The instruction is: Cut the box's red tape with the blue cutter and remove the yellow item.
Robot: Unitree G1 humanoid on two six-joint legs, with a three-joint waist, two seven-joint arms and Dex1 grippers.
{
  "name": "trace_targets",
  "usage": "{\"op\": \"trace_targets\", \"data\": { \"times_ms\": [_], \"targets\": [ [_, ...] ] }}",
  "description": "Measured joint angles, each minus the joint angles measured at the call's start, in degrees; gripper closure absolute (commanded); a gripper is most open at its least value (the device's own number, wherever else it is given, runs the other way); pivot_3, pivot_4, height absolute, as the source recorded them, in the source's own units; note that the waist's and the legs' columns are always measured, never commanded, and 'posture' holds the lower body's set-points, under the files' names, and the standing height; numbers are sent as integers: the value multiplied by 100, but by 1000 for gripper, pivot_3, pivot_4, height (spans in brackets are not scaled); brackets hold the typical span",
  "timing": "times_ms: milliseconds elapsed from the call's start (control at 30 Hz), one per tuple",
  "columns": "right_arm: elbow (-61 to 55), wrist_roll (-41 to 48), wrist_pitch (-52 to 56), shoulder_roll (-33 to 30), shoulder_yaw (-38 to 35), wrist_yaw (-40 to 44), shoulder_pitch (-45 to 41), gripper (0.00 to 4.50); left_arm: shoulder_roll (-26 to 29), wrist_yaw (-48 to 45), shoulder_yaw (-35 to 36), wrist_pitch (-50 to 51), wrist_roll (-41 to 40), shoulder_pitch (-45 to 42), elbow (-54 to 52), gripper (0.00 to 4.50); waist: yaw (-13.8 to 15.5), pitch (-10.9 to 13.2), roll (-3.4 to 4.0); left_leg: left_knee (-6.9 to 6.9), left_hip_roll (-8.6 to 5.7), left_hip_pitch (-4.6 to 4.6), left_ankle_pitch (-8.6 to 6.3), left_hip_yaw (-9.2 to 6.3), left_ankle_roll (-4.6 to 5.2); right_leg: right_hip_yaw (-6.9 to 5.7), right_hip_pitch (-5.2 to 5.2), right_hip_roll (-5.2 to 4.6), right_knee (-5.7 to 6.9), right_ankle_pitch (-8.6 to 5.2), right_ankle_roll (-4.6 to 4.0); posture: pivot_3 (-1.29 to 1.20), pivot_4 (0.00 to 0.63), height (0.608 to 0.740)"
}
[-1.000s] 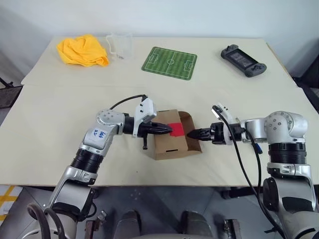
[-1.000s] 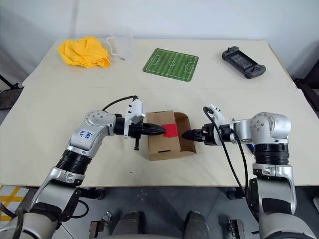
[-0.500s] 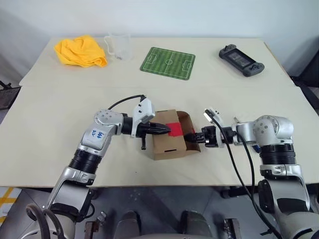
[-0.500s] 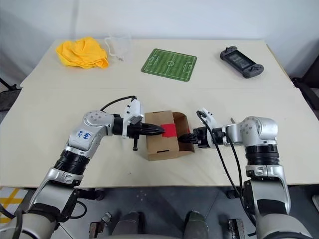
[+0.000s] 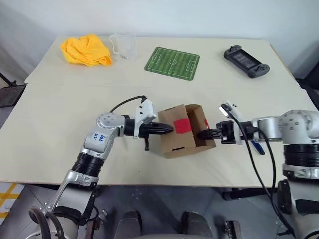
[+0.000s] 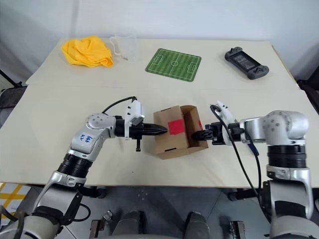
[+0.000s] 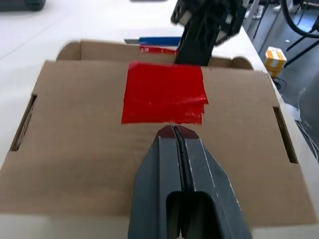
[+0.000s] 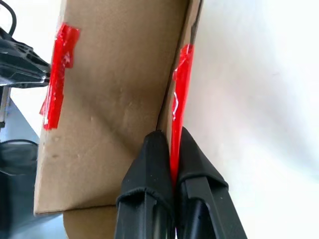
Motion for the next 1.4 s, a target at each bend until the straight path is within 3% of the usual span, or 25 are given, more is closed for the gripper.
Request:
{"op": "trace_targets", "data": {
  "times_ms": [400, 833, 1100, 1400],
  "targets": [
    [-879, 1275, -1, -1045, 761, -1647, -665, 4463, -532, 315, 47, -226, 5, -29, 309, 4500, 111, 0, 0, 14, 0, -7, 0, 1, 0, 0, 0, 0, -3, 0, 0, 0, 150, 740],
    [-1563, 2458, -1, -2234, 2024, -2677, -1765, 4463, -1099, 579, -122, -81, 39, 268, 396, 4500, 140, 1, -1, 17, 0, -13, -2, 1, 3, 0, 0, -1, -11, 2, 0, 0, 150, 740],
    [-1529, 3119, -1, -2499, 2185, -3364, -1870, 4463, -1360, 788, -221, -168, 150, 295, 721, 4500, 117, 1, -1, 13, 0, -13, -2, 1, 3, 0, -3, -1, -12, 2, -1, 0, 150, 740],
    [-715, 5320, -466, -2558, 2503, -4929, -1977, 4463, -1299, 1036, -155, -196, 294, 295, 907, 4500, 100, 1, -1, 13, 0, -13, -2, 2, 3, 0, -4, -1, -12, 2, -1, 0, 150, 740]
  ]
}}
